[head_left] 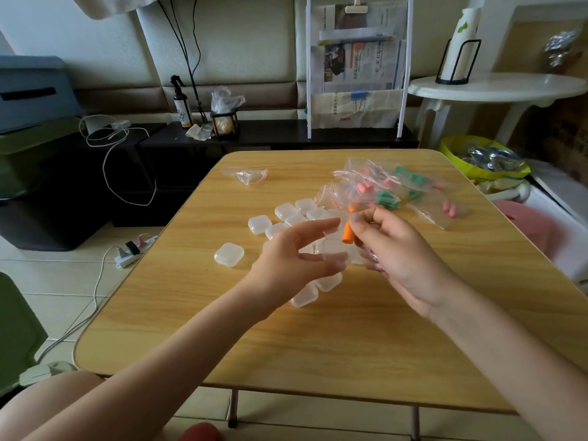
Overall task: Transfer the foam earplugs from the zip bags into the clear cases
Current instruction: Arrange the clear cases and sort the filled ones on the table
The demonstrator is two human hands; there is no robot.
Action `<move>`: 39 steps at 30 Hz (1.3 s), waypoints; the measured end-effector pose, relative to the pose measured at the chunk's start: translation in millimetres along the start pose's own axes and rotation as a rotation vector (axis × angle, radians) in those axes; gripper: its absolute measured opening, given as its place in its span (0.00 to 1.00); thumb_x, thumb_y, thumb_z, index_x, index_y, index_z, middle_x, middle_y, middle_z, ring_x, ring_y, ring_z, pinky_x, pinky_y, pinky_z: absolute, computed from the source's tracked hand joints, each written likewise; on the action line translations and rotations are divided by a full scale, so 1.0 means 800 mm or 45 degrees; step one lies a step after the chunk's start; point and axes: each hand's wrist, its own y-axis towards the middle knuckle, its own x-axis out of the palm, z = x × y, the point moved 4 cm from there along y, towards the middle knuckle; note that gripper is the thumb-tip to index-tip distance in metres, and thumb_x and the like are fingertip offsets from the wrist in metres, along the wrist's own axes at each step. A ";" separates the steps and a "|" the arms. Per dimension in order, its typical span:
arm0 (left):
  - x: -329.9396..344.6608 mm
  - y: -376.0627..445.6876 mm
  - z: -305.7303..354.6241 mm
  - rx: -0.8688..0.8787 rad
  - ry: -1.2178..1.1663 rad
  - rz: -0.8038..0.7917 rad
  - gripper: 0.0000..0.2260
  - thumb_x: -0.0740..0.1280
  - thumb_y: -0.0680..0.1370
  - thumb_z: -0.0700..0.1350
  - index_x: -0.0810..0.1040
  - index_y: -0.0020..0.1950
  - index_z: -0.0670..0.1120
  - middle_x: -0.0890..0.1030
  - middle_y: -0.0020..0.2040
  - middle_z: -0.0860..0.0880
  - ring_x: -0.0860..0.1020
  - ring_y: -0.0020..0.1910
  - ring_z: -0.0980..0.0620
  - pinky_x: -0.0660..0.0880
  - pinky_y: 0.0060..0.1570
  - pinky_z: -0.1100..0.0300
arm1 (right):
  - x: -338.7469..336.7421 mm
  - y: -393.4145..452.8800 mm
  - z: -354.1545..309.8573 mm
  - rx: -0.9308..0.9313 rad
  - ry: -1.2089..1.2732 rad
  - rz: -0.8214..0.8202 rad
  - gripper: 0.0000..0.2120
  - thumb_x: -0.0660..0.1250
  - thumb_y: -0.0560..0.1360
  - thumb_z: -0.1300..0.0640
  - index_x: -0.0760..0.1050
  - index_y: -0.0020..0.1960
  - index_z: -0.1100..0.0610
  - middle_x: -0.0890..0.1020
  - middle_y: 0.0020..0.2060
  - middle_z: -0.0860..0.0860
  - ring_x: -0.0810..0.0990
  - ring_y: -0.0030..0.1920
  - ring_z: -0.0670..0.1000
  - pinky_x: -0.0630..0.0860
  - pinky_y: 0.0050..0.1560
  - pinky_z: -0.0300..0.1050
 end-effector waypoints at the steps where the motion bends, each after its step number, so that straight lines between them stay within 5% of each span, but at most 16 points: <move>1: 0.001 0.000 0.001 0.005 -0.005 -0.001 0.26 0.75 0.70 0.38 0.75 0.66 0.51 0.77 0.64 0.57 0.82 0.52 0.52 0.75 0.60 0.50 | 0.002 0.000 0.001 -0.024 -0.070 0.029 0.09 0.61 0.80 0.54 0.74 0.44 0.57 0.73 0.25 0.40 0.67 0.26 0.40 0.66 0.30 0.30; 4: 0.004 -0.002 0.006 0.031 -0.043 -0.005 0.26 0.74 0.71 0.35 0.74 0.67 0.48 0.77 0.65 0.54 0.83 0.51 0.53 0.78 0.56 0.56 | 0.007 -0.002 0.004 -0.077 -0.166 0.120 0.10 0.64 0.78 0.53 0.76 0.44 0.59 0.77 0.26 0.41 0.75 0.29 0.38 0.69 0.35 0.31; 7: 0.005 -0.004 0.010 0.056 -0.050 -0.015 0.25 0.74 0.71 0.36 0.75 0.66 0.48 0.77 0.65 0.54 0.83 0.50 0.53 0.78 0.54 0.61 | 0.009 -0.003 0.008 -0.084 -0.249 0.201 0.09 0.67 0.76 0.50 0.77 0.44 0.56 0.83 0.35 0.50 0.82 0.41 0.50 0.76 0.48 0.45; 11: 0.007 -0.004 0.010 0.011 -0.147 -0.034 0.19 0.69 0.75 0.37 0.75 0.65 0.47 0.78 0.63 0.52 0.83 0.51 0.50 0.79 0.52 0.60 | 0.007 -0.005 0.009 -0.145 -0.344 0.243 0.10 0.70 0.73 0.47 0.78 0.40 0.53 0.83 0.35 0.58 0.82 0.42 0.60 0.78 0.50 0.60; 14: 0.005 -0.001 0.006 -0.031 -0.197 -0.017 0.18 0.67 0.76 0.36 0.75 0.65 0.45 0.79 0.62 0.50 0.83 0.52 0.49 0.79 0.52 0.59 | 0.006 -0.004 0.004 -0.181 -0.387 0.184 0.11 0.66 0.76 0.48 0.80 0.41 0.53 0.83 0.33 0.50 0.83 0.38 0.50 0.79 0.44 0.49; 16: 0.001 0.000 0.005 -0.057 -0.242 -0.002 0.18 0.68 0.76 0.35 0.76 0.65 0.46 0.80 0.61 0.50 0.82 0.52 0.48 0.79 0.52 0.60 | 0.001 0.000 0.003 -0.082 -0.293 0.185 0.14 0.58 0.80 0.54 0.80 0.43 0.55 0.76 0.25 0.45 0.74 0.27 0.41 0.69 0.33 0.36; 18: -0.002 0.001 0.005 -0.071 -0.291 0.012 0.17 0.67 0.75 0.34 0.76 0.63 0.46 0.79 0.61 0.48 0.81 0.55 0.46 0.79 0.51 0.61 | -0.005 0.005 0.003 0.015 -0.058 0.142 0.15 0.52 0.78 0.63 0.78 0.44 0.58 0.69 0.27 0.47 0.65 0.27 0.44 0.61 0.29 0.37; 21: -0.003 0.003 0.003 -0.084 -0.328 0.030 0.15 0.64 0.77 0.33 0.77 0.62 0.44 0.78 0.63 0.45 0.81 0.55 0.46 0.79 0.50 0.61 | -0.007 0.004 0.003 0.042 0.159 0.025 0.13 0.53 0.78 0.70 0.73 0.48 0.58 0.75 0.36 0.51 0.69 0.35 0.46 0.65 0.33 0.38; 26: -0.006 0.004 0.002 -0.080 -0.306 0.043 0.16 0.65 0.77 0.33 0.76 0.63 0.45 0.78 0.63 0.45 0.82 0.53 0.49 0.79 0.53 0.59 | -0.012 0.003 0.001 -0.125 0.011 0.049 0.10 0.71 0.72 0.66 0.75 0.51 0.57 0.82 0.45 0.50 0.80 0.44 0.45 0.78 0.51 0.42; 30: -0.007 0.005 0.000 -0.088 -0.341 0.047 0.15 0.65 0.77 0.33 0.76 0.63 0.44 0.78 0.63 0.44 0.82 0.53 0.49 0.78 0.54 0.56 | -0.013 0.000 -0.011 -0.313 -0.162 0.151 0.09 0.75 0.68 0.66 0.78 0.44 0.56 0.84 0.44 0.47 0.82 0.42 0.45 0.79 0.48 0.38; 39: -0.005 0.003 0.004 -0.097 -0.475 0.015 0.15 0.62 0.78 0.31 0.75 0.63 0.40 0.78 0.61 0.38 0.82 0.53 0.46 0.79 0.51 0.59 | -0.006 -0.011 -0.025 -0.754 -0.610 0.216 0.10 0.71 0.71 0.71 0.78 0.48 0.59 0.82 0.44 0.46 0.82 0.47 0.45 0.79 0.50 0.37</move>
